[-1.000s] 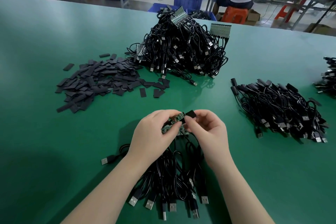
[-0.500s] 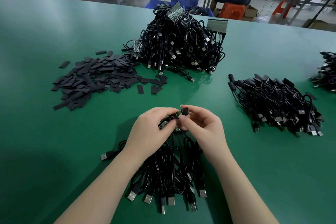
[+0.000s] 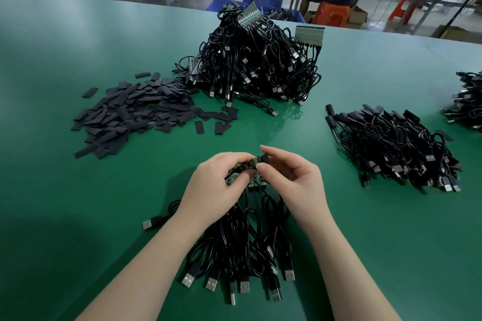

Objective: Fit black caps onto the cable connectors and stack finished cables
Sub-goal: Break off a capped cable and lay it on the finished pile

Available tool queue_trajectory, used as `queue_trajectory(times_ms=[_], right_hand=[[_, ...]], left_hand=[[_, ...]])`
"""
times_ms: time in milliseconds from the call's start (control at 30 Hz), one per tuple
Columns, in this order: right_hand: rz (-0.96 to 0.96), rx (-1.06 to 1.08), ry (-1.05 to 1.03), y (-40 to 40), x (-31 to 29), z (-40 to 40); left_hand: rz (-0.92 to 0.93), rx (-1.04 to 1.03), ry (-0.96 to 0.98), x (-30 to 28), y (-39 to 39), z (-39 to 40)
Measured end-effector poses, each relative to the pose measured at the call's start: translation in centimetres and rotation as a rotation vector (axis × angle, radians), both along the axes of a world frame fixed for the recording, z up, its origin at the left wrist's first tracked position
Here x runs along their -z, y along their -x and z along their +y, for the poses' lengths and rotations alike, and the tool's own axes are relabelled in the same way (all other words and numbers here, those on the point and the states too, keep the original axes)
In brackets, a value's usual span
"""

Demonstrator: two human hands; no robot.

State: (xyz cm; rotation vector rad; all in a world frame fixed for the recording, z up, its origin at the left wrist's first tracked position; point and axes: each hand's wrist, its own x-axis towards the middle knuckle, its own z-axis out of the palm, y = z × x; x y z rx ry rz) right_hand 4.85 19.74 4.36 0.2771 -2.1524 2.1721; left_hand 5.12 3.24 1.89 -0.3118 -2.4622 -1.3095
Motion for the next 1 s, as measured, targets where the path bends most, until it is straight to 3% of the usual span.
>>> queue_trajectory(times_ms=[1000], right_hand=[[0.081,-0.005,-0.097,0.18,0.37,0.31]], left_hand=[[0.034,0.031,0.007,-0.40,-0.22,-0.01]])
